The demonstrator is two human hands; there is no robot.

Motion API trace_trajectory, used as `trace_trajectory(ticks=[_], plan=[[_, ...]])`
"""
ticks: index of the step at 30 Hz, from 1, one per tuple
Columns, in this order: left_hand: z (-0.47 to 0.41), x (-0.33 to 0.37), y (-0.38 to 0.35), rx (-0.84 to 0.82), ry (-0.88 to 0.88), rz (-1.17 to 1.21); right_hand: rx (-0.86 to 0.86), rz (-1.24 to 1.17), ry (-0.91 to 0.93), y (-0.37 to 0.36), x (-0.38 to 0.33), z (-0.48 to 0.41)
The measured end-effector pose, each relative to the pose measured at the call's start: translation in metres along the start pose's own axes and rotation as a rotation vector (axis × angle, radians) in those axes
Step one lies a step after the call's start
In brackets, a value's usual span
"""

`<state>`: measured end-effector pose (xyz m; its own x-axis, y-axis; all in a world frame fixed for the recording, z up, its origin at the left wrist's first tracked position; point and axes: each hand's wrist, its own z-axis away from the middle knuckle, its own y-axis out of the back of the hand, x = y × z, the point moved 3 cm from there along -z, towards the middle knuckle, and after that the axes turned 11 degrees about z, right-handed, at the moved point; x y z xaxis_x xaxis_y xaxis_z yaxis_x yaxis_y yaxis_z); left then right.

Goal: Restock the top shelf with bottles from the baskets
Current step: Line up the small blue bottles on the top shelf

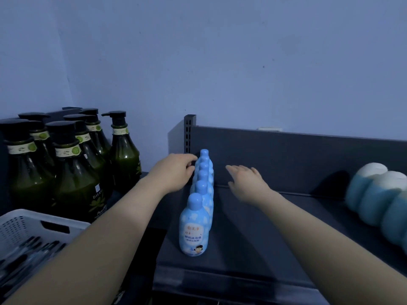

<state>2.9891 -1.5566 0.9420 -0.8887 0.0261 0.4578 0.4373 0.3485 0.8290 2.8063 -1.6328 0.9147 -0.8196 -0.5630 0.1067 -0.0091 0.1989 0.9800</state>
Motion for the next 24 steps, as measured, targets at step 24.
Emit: trace_trajectory(ticks=[24], plan=[[0.188,0.388,-0.238,-0.390,-0.815,0.117,-0.081,0.107,-0.721,-0.006,0.236,0.485]])
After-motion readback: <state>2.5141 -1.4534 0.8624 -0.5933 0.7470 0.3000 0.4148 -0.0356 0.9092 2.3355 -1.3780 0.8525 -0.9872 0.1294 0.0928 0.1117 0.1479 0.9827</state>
